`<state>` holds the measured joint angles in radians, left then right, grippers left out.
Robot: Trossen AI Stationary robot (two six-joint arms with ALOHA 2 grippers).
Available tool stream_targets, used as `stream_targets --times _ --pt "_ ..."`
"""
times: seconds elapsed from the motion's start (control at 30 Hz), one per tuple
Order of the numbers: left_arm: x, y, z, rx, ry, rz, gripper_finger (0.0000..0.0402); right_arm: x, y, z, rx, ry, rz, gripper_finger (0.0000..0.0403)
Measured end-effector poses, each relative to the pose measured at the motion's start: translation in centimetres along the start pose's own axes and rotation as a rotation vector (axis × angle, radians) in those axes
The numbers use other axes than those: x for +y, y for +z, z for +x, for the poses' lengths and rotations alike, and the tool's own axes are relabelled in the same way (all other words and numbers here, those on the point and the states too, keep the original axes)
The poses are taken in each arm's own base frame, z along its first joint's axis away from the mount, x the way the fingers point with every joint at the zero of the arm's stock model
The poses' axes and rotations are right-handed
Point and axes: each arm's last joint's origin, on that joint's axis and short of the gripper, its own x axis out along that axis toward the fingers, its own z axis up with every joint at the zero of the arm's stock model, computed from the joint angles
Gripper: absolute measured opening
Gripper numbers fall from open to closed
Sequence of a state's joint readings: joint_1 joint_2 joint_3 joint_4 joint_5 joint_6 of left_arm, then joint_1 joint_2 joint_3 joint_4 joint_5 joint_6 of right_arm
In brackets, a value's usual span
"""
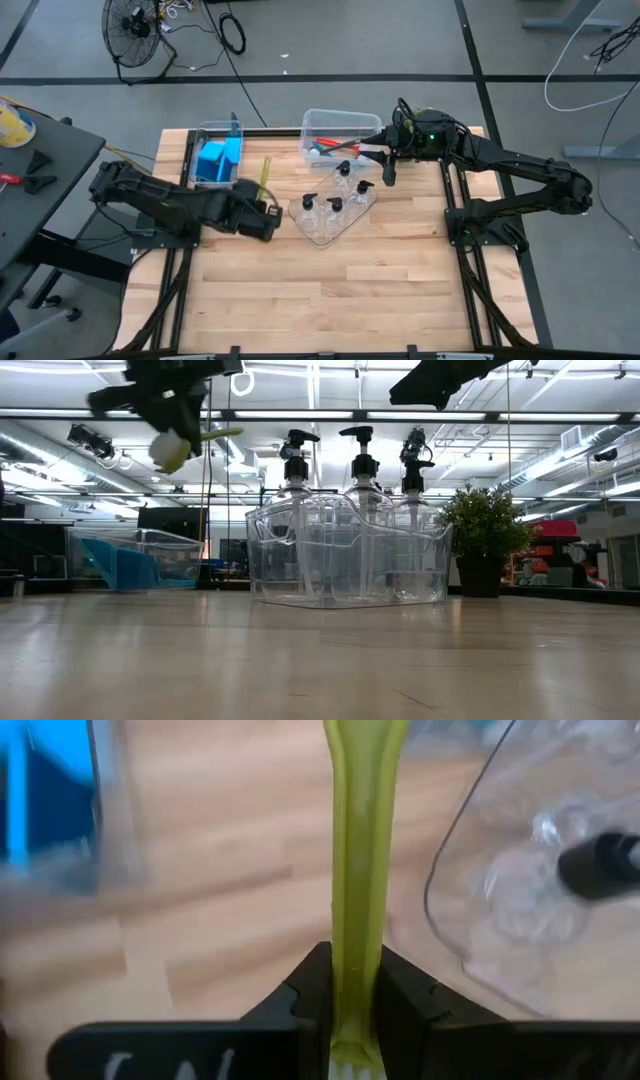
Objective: Pick & Place Kitchen Sink Supplies
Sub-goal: Put the green dishwashing brush into the right transparent bin
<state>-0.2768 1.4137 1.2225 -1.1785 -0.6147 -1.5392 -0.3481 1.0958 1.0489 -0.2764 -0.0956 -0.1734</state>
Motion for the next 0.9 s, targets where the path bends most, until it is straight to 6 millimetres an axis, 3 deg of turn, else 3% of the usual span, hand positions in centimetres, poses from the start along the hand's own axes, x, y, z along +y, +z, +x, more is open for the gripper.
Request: stream_targets --times 0.43,0.63,0.9 --pt "-0.9 10.9 -0.6 -0.250 0.021 0.264 0.0061 0.0 0.0 0.0 -0.001 0.000 0.033 0.0141" --pt "-0.7 15.8 0.3 -0.302 -0.073 0.334 0.0054 -0.1 0.0 0.0 0.005 -0.043 0.027 0.0141" --pt "0.9 20.8 1.8 -0.371 -0.213 0.408 0.0059 -0.2 0.0 0.0 0.006 -0.048 0.064 0.0141"
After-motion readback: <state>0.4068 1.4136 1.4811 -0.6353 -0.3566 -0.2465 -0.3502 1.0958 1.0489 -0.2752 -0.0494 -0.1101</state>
